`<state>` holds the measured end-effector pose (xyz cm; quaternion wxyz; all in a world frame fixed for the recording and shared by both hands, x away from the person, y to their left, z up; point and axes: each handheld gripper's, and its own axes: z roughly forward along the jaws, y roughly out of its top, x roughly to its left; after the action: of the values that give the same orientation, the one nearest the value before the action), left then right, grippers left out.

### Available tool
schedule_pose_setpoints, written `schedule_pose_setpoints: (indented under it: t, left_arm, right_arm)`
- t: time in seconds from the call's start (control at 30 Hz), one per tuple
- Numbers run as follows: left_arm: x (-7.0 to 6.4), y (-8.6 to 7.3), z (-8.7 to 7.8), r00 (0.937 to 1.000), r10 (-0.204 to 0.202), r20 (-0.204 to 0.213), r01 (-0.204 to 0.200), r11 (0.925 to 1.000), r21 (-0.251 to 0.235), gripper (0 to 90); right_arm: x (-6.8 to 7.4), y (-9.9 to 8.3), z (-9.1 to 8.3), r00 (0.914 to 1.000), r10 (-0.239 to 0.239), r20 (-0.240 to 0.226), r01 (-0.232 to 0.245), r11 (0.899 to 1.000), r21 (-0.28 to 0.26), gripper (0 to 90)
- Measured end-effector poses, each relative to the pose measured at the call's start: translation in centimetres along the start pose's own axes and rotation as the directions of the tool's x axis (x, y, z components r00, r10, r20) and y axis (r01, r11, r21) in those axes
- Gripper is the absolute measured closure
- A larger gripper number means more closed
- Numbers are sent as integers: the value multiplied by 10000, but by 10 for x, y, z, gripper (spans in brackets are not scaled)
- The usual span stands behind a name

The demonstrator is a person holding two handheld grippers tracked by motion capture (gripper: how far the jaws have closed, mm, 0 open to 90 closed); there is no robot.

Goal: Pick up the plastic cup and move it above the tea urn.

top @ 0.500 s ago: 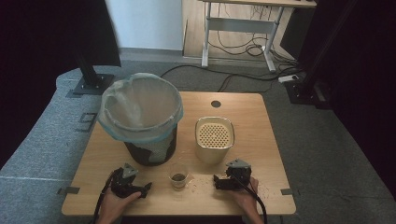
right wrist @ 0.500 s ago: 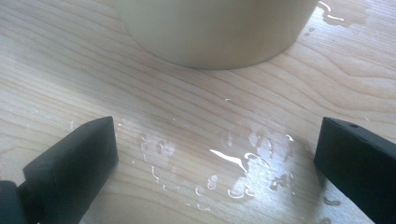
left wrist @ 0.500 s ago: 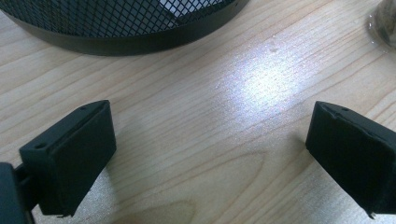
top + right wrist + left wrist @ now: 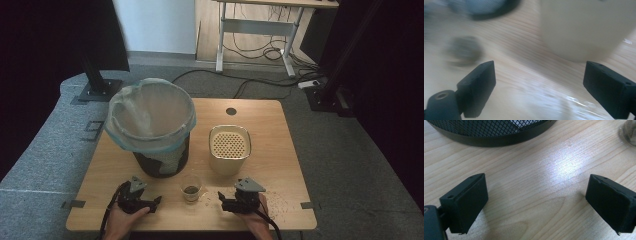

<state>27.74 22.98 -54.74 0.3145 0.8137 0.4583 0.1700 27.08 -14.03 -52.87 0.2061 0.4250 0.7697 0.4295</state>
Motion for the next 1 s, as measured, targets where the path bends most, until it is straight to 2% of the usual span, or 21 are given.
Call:
schedule_pose_setpoints:
  t: [0.07, 0.1, 0.13, 0.2, 0.27, 0.33, 0.47, 0.53, 0.57, 0.67, 0.73, 0.77, 0.9, 1.0]
  left_arm:
    - [0, 0, 0, 10000, 0, -8, 0, 10000, -2, 42]
    - [0, 0, 0, 10000, 8, -12, -8, 10000, 1, 41]
    - [0, 0, 0, 10000, 8, -12, -8, 10000, 1, 40]
    - [0, 0, 0, 10000, 14, -11, -14, 10000, 8, 39]
    - [0, 0, 0, 10000, 16, -11, -16, 10000, 9, 39]
    - [0, 0, 0, 10000, 20, -9, -20, 10000, 12, 38]
    - [0, 0, 0, 10000, 30, -1, -30, 10000, 15, 38]
    - [0, 0, 0, 10000, 34, 8, -34, 10000, 15, 36]
    - [0, 0, 0, 10000, 32, 9, -32, 10000, 17, 36]
    - [0, 0, 0, 10000, 41, 3, -41, 10000, 20, 37]
    - [0, 0, 0, 10000, 43, -9, -43, 10000, 22, 38]
    - [0, 0, 0, 10000, 40, -5, -40, 10000, 22, 38]
    - [0, 0, 0, 10000, 38, -4, -38, 10000, 22, 38]
    - [0, 0, 0, 10000, 37, 2, -37, 10000, 16, 38]
  right_arm:
    - [11, 2, -1, 9990, -127, -436, 117, 9997, -226, 120]
    - [20, 3, 0, 9962, -217, -841, 184, 9990, -398, 127]
    - [20, 3, 0, 9962, -217, -841, 184, 9990, -398, 127]
    - [35, 5, 6, 9884, -461, -1449, 387, 9978, -537, 128]
    - [40, 6, 8, 9857, -543, -1597, 454, 9972, -593, 128]
    - [50, 8, 16, 9784, -677, -1952, 557, 9962, -663, 131]
    - [62, 13, 28, 9707, -465, -2359, 279, 9963, -814, 138]
    - [65, 14, 31, 9697, -559, -2376, 370, 9958, -833, 138]
    - [73, 19, 39, 9703, -800, -2285, 613, 9943, -877, 142]
    - [76, 22, 46, 9701, -836, -2281, 639, 9937, -924, 160]
    - [78, 25, 55, 9716, -941, -2172, 746, 9925, -966, 228]
    - [79, 26, 59, 9700, -1199, -2116, 992, 9894, -1060, 298]
    - [78, 27, 61, 9675, -1431, -2084, 1206, 9858, -1170, 344]
    - [74, 28, 54, 9667, -1582, -2012, 1348, 9829, -1253, 363]
